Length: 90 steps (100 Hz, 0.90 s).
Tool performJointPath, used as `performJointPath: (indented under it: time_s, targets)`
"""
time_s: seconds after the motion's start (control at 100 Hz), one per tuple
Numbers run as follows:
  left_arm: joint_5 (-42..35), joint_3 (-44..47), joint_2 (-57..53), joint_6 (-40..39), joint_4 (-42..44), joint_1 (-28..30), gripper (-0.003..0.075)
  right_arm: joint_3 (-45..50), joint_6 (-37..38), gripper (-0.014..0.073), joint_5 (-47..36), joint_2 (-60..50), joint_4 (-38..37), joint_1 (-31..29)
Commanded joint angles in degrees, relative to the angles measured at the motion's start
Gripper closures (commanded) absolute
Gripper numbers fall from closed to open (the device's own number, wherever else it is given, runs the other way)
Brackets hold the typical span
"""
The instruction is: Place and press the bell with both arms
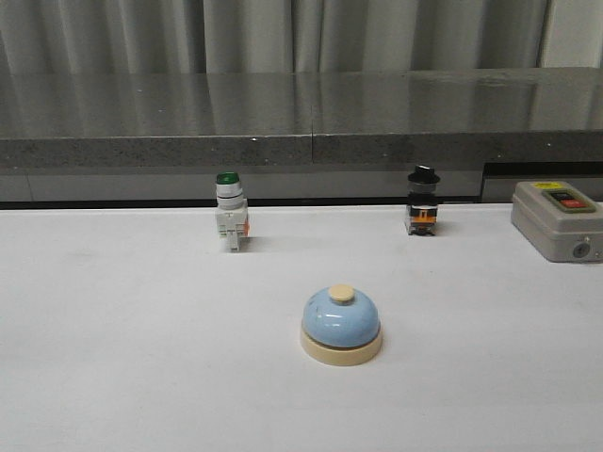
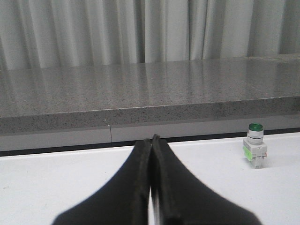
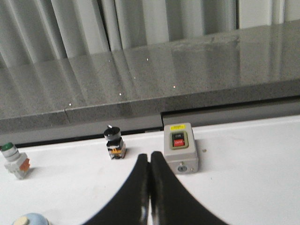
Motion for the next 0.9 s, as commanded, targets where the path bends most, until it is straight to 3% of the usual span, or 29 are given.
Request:
performJointPath:
  time_s: [0.0,0.42,0.72,0.89]
  targets:
    - [-4.99,3.22,-1.81,-0.53,-0.05,0.02,0.0741,-6.23,-0.03,0.0657,2.71,5.61,0.13,-0.16]
    - [-4.99,3.22,-1.81,-0.53,-0.05,0.02,0.0741,-26.86,-4.38,0.0657,28.82,32.72,0.13,-0.16]
    - [-4.99,3.22,-1.81,-0.53,-0.05,0.02,0.0741,-32.22,-4.92,0.0657,29.71,45.10,1.10,0.23]
    - [-4.99,3.22,-1.81,-0.53,-0.05,0.02,0.0741,-32.43,-5.69,0.0657,25.87,51.32,3.81,4.42]
